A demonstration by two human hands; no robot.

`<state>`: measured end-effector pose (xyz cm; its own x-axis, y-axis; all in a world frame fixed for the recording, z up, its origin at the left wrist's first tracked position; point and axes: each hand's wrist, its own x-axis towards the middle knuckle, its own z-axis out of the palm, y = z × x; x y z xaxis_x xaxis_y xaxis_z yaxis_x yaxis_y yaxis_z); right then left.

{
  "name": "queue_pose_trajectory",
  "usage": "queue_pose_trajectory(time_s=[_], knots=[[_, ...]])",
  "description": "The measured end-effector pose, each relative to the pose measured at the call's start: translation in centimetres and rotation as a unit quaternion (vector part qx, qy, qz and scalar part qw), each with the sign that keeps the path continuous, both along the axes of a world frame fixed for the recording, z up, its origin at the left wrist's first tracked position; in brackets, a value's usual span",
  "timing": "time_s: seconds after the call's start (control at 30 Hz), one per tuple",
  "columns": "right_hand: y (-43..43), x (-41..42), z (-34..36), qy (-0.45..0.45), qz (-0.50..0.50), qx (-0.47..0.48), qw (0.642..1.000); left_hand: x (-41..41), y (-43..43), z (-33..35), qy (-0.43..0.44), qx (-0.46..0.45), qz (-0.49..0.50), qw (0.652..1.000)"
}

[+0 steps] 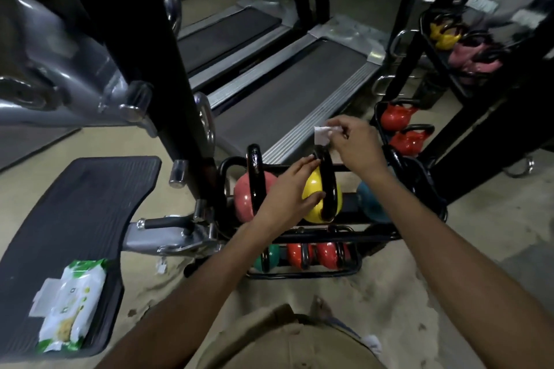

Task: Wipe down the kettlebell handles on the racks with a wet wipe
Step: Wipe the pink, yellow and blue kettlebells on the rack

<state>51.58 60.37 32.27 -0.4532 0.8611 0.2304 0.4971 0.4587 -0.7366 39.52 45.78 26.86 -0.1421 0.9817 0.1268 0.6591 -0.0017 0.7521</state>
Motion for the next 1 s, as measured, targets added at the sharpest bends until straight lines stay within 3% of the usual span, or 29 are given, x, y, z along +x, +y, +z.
queue_pose_trajectory(time_s=[0.13,0.23,0.33,0.57,0.67,0.77,0.83,0.93,1.0], knots=[[4.6,0.3,0.1,-0.073,0.022,0.026,0.997,1.5,2.2,-0.5,0.028,-0.045,-0.005,0.999],[6.8,-0.5,-1.1,-0.159,0.061,-0.025,0.985,2.2,2.4,-1.0,0.032,-0.042,0.025,0.998],[8.1,-2.0,-3.0,-0.238,0.128,-0.12,0.955,2.7,2.5,-1.3,0.052,-0.04,0.042,0.997],[8.6,-4.6,-2.0,-0.339,0.306,-0.074,0.887,3.7,2.3,-0.8,0.058,-0.054,0.073,0.994],[8.6,-2.8,-4.2,-0.244,0.23,-0.073,0.939,3.5,2.3,-1.0,0.051,-0.05,0.066,0.995],[8.1,-0.4,-7.0,-0.039,0.075,-0.183,0.98,3.3,2.4,-1.2,0.058,-0.057,0.055,0.995],[6.5,0.5,-8.1,0.087,-0.009,-0.31,0.947,3.2,2.5,-1.3,0.063,-0.054,0.053,0.995],[3.6,0.6,-9.2,0.164,-0.082,-0.452,0.873,3.1,2.6,-1.7,0.059,-0.052,0.051,0.996],[2.6,-0.4,-9.6,0.226,-0.108,-0.555,0.793,3.1,2.6,-1.9,0.06,-0.048,0.047,0.996]])
